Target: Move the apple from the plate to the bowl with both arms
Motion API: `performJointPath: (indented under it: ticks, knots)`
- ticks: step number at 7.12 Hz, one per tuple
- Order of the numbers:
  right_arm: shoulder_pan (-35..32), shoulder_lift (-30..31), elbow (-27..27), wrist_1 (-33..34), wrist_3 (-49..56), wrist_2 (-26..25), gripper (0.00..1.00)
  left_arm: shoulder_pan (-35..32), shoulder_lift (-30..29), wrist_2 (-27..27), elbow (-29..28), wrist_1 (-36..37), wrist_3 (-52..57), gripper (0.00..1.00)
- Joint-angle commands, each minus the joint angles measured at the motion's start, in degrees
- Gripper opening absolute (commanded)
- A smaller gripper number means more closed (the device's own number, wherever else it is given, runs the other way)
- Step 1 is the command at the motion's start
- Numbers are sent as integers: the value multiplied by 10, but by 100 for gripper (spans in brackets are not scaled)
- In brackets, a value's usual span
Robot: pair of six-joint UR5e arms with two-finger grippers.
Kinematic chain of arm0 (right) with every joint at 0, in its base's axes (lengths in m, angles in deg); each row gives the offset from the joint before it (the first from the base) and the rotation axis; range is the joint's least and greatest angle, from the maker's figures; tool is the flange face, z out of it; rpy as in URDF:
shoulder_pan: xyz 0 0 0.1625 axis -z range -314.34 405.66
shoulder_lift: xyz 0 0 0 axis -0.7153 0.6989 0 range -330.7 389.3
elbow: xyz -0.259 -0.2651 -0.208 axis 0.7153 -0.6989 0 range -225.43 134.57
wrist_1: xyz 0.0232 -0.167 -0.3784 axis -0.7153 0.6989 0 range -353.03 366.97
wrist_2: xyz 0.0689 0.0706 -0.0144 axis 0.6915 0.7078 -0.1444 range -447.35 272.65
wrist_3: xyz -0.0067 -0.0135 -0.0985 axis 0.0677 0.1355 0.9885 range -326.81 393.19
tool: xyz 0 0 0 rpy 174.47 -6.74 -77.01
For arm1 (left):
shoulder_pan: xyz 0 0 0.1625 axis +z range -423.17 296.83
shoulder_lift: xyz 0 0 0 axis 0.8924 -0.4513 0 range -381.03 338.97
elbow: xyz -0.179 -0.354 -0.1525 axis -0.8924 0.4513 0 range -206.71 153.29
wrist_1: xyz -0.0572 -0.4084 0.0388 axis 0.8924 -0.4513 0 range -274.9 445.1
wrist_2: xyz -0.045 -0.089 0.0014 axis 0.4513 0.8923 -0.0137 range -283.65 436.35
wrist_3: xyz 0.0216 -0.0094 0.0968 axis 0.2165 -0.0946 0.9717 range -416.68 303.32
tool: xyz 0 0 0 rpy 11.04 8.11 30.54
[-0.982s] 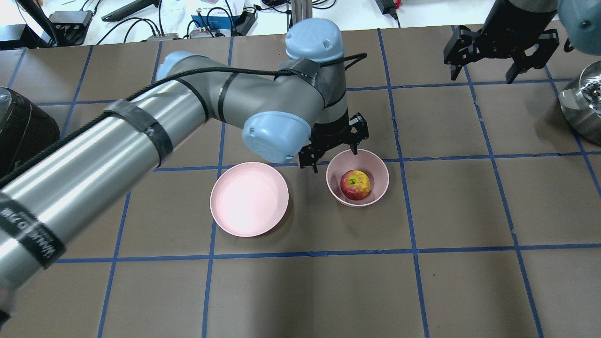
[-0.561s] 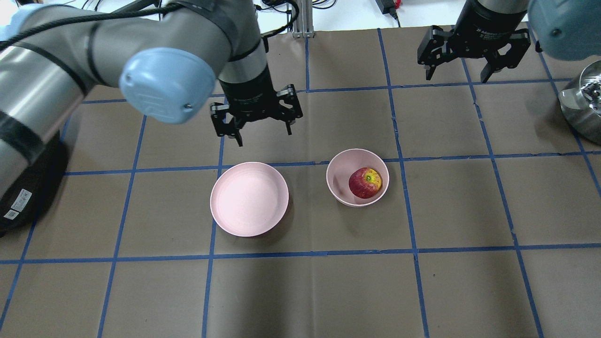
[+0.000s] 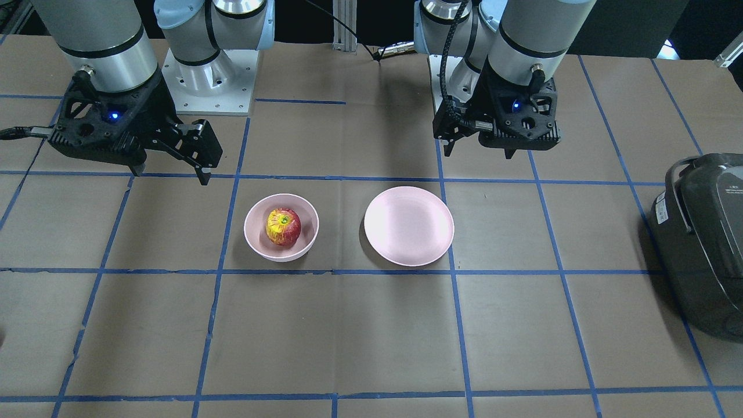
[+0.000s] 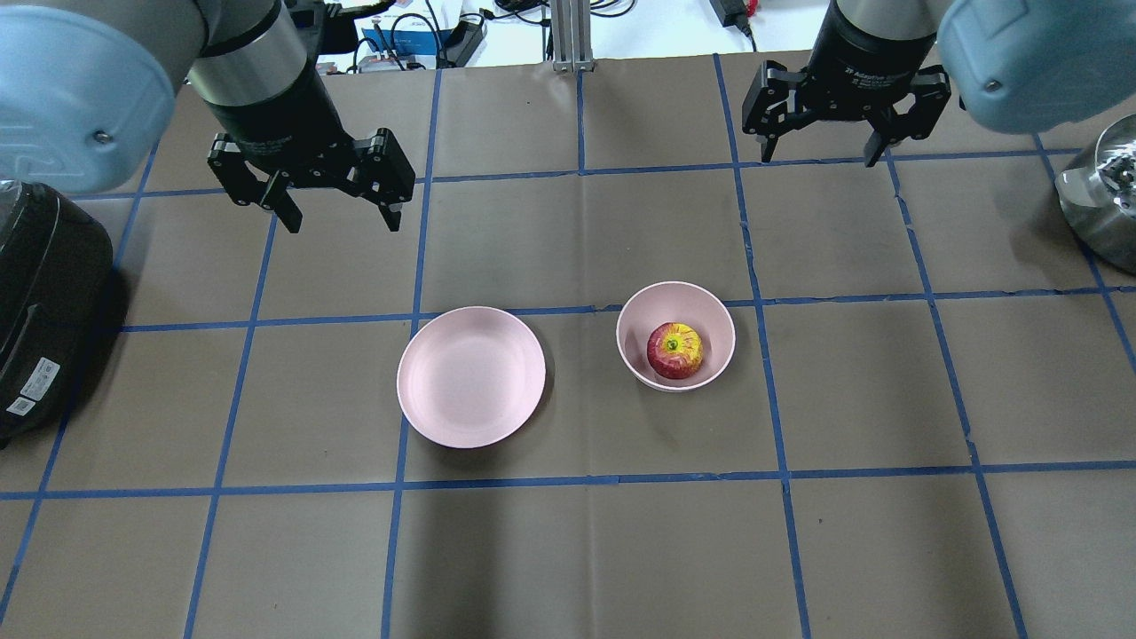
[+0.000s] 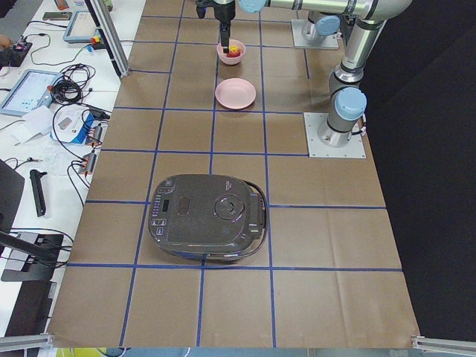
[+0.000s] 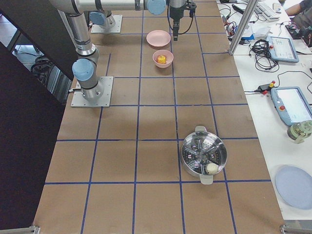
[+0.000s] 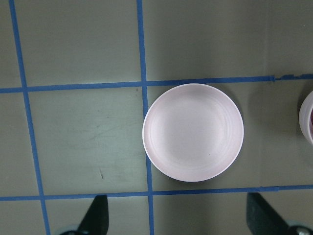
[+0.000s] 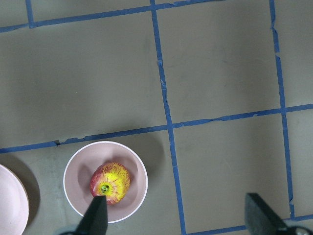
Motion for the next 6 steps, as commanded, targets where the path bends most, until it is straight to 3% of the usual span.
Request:
performJointPath:
  ticks: [1,6]
  knots:
    - [0,-4,1,1,20,13,100,3,-35,1,-41,-4,9,100]
    - [7,-4,3,-1,22,9,100,-2,-25,5,-33,-6,9,100]
